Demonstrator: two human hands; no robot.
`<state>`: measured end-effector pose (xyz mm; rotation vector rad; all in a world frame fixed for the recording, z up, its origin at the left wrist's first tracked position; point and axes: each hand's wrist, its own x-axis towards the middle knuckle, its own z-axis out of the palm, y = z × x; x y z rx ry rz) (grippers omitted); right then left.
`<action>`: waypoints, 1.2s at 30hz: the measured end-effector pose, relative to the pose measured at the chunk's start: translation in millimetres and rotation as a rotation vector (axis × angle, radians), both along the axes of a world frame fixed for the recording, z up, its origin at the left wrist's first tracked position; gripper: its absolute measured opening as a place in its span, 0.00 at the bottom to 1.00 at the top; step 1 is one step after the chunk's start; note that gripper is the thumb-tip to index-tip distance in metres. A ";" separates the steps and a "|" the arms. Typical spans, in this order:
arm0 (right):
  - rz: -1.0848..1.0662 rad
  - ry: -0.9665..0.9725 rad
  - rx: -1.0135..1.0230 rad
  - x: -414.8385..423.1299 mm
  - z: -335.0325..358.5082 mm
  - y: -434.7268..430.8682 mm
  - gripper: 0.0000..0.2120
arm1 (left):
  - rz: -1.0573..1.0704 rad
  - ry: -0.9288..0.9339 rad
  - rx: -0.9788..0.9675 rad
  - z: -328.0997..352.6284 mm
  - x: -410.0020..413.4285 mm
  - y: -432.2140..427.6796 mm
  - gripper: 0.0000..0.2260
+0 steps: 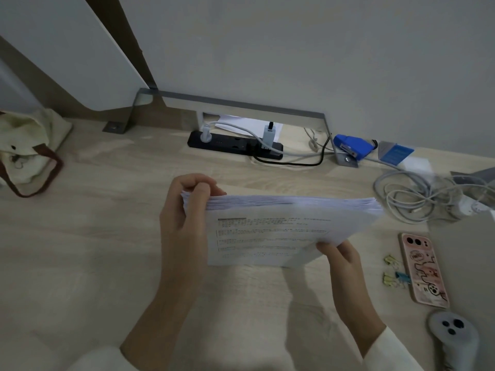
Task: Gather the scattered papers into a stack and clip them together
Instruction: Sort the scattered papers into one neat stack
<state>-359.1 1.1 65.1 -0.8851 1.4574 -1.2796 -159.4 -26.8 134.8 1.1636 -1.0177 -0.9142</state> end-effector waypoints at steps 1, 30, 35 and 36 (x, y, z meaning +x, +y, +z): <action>0.008 -0.005 0.001 -0.1 0.2 1.0 0.12 | -0.020 -0.019 -0.009 -1.0 1.3 2.3 0.06; 0.036 -0.019 -0.002 -1.8 1.8 7.5 0.13 | -0.370 -1.527 -0.471 29.4 -37.8 -20.7 0.08; 0.252 0.158 0.121 -25.1 -3.1 11.2 0.08 | -0.489 -1.460 -0.493 40.3 -16.9 -17.5 0.04; 0.284 0.235 0.163 -33.2 -3.0 12.3 0.07 | -0.497 -1.379 -0.413 44.9 -10.0 -17.1 0.04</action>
